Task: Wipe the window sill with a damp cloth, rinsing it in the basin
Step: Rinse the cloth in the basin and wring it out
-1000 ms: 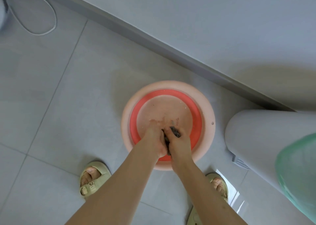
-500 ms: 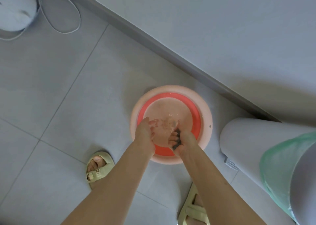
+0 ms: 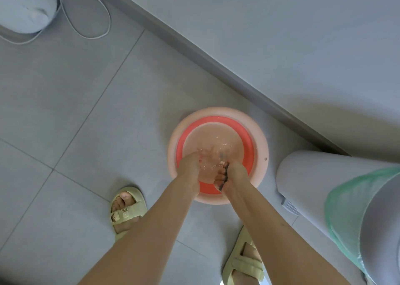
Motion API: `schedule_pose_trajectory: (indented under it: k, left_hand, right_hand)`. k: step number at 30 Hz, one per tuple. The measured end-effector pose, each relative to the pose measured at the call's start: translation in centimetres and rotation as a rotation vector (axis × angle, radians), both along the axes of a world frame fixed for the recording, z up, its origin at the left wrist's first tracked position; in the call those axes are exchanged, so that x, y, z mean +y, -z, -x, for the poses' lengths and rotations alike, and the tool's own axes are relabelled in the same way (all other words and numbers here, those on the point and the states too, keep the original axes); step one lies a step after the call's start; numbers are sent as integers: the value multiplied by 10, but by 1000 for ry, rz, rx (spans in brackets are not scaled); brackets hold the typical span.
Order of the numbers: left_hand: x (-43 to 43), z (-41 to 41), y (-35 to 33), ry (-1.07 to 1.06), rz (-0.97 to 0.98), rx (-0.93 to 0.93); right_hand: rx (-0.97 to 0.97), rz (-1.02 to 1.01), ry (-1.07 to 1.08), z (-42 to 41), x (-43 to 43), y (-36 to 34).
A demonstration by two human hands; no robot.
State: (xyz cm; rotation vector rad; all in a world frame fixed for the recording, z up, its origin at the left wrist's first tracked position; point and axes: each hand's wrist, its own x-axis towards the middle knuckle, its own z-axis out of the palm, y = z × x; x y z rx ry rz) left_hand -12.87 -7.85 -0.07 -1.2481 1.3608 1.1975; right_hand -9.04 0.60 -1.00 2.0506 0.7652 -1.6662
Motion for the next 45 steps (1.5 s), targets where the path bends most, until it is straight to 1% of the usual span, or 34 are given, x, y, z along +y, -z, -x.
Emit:
schedule_pose_trajectory:
  k: [3, 6, 9, 10, 12, 14, 15, 17, 18, 19, 20, 21, 23, 24, 25, 26, 27, 28, 29, 31, 34, 37, 39, 40, 43, 45]
  left_hand:
    - [4, -4, 1, 71, 14, 0]
    - [6, -6, -4, 214, 19, -20]
    - [7, -10, -15, 313, -59, -79]
    - [8, -12, -18, 303, -105, -81]
    - [11, -16, -26, 235, -194, -70]
    - [14, -19, -36, 214, -180, -48]
    - [14, -19, -41, 243, -150, -20]
    - [13, -17, -49, 317, -78, 56]
    - [13, -15, -57, 338, -46, 81]
    - [12, -13, -64, 342, -14, 108]
    - [11, -10, -72, 346, 21, 137]
    - [10, -6, -80, 350, 60, 172]
    - [10, -1, -95, 357, 131, 243]
    - [10, 1, -104, 371, 156, 275]
    - [11, 2, -111, 392, 181, 299]
    - [14, 2, -121, 411, 197, 320]
    - [17, 3, -132, 424, 204, 339]
    - [21, 3, -145, 434, 204, 355]
    - [25, 5, -160, 442, 194, 371]
    - [31, 5, -195, 495, 150, 391]
    - [34, 1, -253, 664, 50, 434]
    - [37, -5, -313, 916, -35, 461]
    - [41, -13, -358, 1047, -106, 454]
    - [44, -18, -379, 1076, -154, 441]
    - [61, -38, -443, 1093, -335, 393]
    - [83, -58, -483, 1106, -441, 402]
  right_hand:
    - [-15, -13, 2, 4, -1, 0]
    - [-45, -46, 30, 8, -1, 2]
    - [50, 3, 250, 11, -1, -7]
    - [87, 18, 237, 10, -1, -12]
    - [120, 30, 34, 7, 3, -29]
    - [118, 9, -203, 1, 7, -49]
    - [109, -44, -360, -2, 8, -58]
    - [112, -210, -762, -12, 12, -70]
    - [115, -278, -927, -15, 14, -79]
    - [118, -344, -1018, -17, 18, -87]
    - [131, -380, -1074, -17, 23, -97]
    - [179, -384, -1038, -16, 28, -108]
    - [279, -293, -896, -16, 37, -135]
    - [301, -274, -929, -18, 40, -148]
    - [308, -297, -1033, -20, 42, -160]
    - [294, -350, -1135, -25, 42, -170]
    - [308, -445, -1164, -29, 41, -179]
    - [353, -445, -1132, -32, 39, -194]
    - [446, -423, -1034, -34, 39, -211]
    - [528, -316, -824, -39, 42, -248]
    - [527, -199, -644, -53, 53, -304]
    - [550, -193, -581, -75, 61, -370]
    - [530, -274, -566, -97, 63, -420]
    - [519, -326, -551, -111, 64, -446]
    - [493, -541, -521, -158, 68, -528]
    - [457, -715, -516, -198, 72, -579]
